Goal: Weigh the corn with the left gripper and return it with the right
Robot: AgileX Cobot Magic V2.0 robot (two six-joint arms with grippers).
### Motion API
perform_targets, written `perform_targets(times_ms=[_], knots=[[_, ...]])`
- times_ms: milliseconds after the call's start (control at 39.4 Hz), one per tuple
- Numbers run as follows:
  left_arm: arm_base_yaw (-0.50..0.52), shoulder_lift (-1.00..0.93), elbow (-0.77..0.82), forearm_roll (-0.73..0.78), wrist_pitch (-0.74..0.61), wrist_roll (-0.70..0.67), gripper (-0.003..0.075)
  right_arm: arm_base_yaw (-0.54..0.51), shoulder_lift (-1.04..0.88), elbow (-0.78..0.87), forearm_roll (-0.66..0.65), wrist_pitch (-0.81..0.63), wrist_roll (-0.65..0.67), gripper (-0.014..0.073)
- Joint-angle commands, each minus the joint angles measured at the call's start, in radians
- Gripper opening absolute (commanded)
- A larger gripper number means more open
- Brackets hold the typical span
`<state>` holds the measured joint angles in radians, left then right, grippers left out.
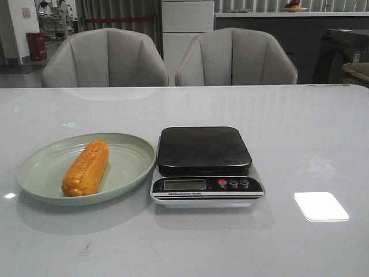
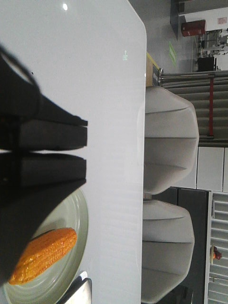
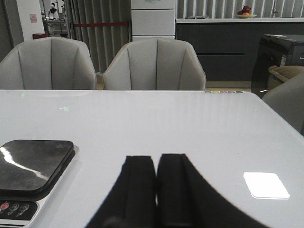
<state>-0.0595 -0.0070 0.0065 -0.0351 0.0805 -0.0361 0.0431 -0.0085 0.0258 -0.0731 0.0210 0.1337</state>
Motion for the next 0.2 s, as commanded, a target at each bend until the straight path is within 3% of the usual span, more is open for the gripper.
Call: perform_targets(times_ms=[0,178], knots=[[0.001,-0.019,0.032,-0.001,-0.08,-0.001,0.0114,-0.004,-0.02,0.01,0.003,-0.08,-0.007,0.0159],[0.001,-0.019,0.032,-0.001,-0.08,-0.001,0.0114,-0.004,-0.02,0.01,0.003,-0.08,-0.007,0.0159]])
